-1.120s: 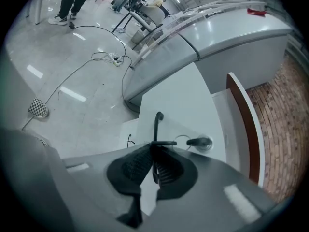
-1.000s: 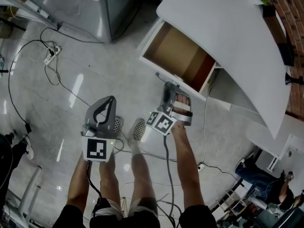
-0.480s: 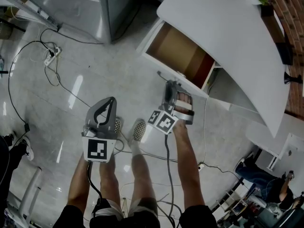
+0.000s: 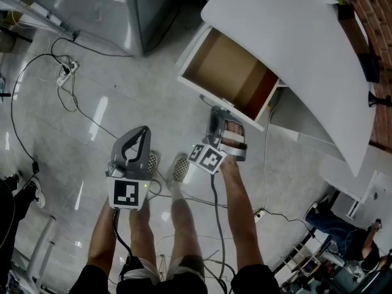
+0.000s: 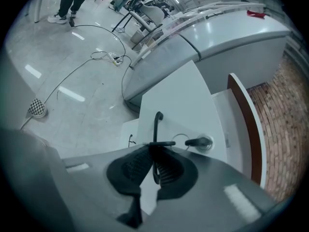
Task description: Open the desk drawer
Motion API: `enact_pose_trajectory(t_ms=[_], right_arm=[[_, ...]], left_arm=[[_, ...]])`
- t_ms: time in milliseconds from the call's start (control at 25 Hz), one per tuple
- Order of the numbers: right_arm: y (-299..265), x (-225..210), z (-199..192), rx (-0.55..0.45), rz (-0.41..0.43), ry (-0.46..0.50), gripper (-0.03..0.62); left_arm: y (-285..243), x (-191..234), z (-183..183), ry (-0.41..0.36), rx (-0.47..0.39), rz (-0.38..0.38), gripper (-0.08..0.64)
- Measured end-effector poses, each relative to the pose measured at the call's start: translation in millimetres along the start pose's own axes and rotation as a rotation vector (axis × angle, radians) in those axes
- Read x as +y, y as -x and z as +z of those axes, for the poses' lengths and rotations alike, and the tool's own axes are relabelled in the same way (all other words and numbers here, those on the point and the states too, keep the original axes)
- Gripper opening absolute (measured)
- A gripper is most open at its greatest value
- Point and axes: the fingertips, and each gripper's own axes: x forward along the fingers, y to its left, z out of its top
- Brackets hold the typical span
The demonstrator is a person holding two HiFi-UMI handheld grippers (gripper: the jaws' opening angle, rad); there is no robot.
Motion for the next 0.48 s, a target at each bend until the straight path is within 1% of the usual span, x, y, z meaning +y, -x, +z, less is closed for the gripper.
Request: enact_pose_trajectory(t_ms=[120, 280, 360, 480], right_arm=[[-3.7, 7.4, 0.9, -0.001, 0.008, -0.002, 0.021], [-7.3, 18.3, -0.5, 0.000, 0.015, 0.008, 0.020], [-9.8, 23.4, 0.0, -0.001, 0.018, 0.009, 0.020], [-11.8, 27.6, -0.1, -0.002, 0.008, 0.017, 0.020]], left_arm=[[-1.6, 2.8, -4.7, -0.002, 0.017, 0.000, 0.011], [-3.1, 6.3, -10.2, -0.008, 0.016, 0.002, 0.011], [-3.6, 7.8, -15.5, -0.010, 0.032, 0.000, 0.011], [-5.6, 8.7, -20.4, -0.005, 0.034, 0.000, 0.011]])
